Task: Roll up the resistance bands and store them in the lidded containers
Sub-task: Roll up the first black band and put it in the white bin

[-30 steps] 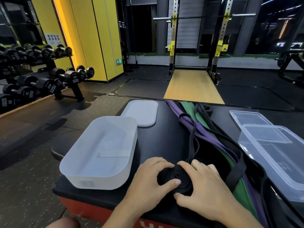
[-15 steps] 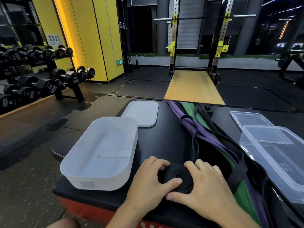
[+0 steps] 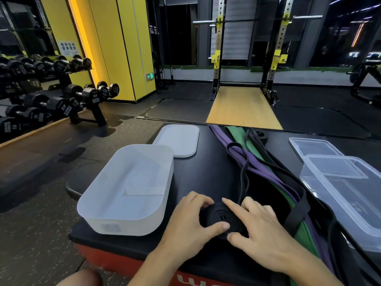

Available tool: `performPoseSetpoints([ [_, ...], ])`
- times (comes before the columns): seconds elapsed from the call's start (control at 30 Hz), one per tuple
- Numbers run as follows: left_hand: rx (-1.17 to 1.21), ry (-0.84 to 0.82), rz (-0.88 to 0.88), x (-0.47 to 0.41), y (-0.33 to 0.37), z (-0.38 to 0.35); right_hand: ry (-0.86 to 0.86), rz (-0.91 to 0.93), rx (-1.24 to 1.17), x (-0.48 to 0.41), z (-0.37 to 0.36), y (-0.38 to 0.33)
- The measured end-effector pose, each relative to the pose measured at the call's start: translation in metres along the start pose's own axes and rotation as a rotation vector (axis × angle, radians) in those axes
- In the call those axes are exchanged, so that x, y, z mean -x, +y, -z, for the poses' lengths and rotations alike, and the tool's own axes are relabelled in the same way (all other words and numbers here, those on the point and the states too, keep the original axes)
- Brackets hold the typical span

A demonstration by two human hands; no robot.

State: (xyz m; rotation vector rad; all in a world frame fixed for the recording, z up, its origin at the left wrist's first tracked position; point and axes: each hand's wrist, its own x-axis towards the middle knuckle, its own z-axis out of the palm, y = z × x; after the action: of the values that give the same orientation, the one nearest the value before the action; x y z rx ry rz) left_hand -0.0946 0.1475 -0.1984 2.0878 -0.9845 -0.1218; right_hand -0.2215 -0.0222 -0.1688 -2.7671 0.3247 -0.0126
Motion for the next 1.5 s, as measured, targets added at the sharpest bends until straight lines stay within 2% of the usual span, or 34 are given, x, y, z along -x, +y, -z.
performPoseSetpoints([
  [0.4,-0.049,0.026,0.005,0.004,0.003,0.000,-0.005,0.036,0.046,0.002,0.004,-0.005],
  [0.73,-0.128,-0.033,-0.075,0.003,0.004,0.004,0.119,-0.041,0.030,0.000,-0.003,-0.015],
  [1.07,-0.041,-0.142,-0.099,0.003,0.006,0.012,0.001,-0.057,0.007,0.004,0.000,-0.014],
  [1.13,-0.066,-0.161,-0.095,0.004,0.005,0.012,0.047,-0.047,0.048,0.004,0.000,-0.017],
  [1.27,-0.060,-0.173,-0.078,0.005,0.004,0.010,0.122,-0.053,0.285,0.006,-0.003,-0.024],
  [1.5,-0.005,-0.120,-0.099,0.005,0.001,0.007,0.107,-0.060,0.293,0.006,-0.006,-0.023],
])
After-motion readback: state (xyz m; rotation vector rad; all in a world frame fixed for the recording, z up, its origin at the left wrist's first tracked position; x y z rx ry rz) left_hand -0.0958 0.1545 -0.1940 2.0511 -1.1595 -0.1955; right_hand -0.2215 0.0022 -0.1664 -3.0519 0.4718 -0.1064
